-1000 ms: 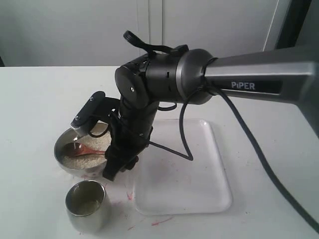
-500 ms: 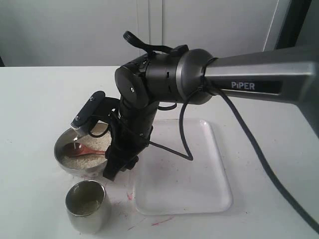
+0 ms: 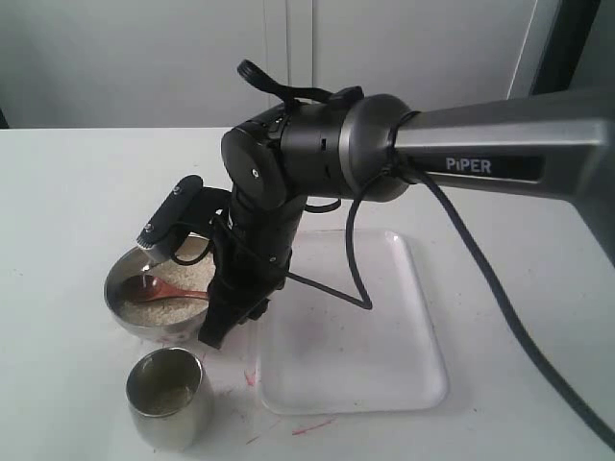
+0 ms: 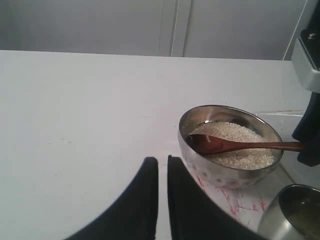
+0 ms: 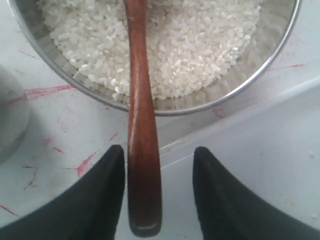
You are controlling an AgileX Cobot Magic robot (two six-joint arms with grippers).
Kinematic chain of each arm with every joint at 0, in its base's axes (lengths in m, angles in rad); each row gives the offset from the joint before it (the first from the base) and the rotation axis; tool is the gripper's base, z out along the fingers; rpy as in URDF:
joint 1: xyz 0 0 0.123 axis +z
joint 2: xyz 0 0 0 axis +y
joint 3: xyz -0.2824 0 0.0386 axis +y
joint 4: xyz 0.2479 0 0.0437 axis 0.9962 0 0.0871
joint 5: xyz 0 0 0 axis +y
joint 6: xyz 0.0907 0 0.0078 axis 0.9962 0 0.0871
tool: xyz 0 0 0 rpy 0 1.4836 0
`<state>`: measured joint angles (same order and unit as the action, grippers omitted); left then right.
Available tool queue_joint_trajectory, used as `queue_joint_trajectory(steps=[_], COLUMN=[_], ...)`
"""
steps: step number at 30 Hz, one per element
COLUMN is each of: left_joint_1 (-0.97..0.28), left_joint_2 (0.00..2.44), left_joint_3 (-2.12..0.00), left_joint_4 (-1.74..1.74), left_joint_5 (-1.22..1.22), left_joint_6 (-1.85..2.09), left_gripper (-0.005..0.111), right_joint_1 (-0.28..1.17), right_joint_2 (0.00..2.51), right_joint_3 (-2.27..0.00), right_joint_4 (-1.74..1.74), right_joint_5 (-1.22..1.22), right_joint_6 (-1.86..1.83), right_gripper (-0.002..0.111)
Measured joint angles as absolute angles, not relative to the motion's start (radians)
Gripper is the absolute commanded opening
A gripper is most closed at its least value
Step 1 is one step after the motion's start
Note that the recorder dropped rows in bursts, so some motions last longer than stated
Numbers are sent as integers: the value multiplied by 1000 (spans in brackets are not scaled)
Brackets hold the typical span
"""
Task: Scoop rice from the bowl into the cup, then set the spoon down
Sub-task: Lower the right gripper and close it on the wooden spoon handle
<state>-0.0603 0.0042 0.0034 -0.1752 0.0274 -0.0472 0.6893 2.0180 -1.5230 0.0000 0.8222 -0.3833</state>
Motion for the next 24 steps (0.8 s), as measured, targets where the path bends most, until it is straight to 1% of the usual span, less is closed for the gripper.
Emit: queue_joint_trajectory(steps=[7, 9, 15, 20, 24], left_joint_1=[-60, -60, -60, -60, -60], left_joint_2=[4, 4, 4, 4, 4], left_joint_3=[3, 3, 3, 3, 3], left_joint_4=[-175, -175, -175, -175, -175], left_joint_5=[27, 27, 27, 27, 27], left_joint_6=[-47, -47, -47, -47, -47], left_gripper=[14, 14, 14, 14, 14], right_joint_1=[689, 689, 689, 689, 689], right_joint_2=[2018, 2018, 2018, 2018, 2018], right_joint_3=[-1523, -1523, -1523, -1523, -1523], right_joint_4=[0, 0, 0, 0, 0], right_joint_5=[828, 828, 830, 830, 832], right_joint_6=[-383, -383, -383, -383, -383], right_gripper=[37, 35, 24, 17, 9])
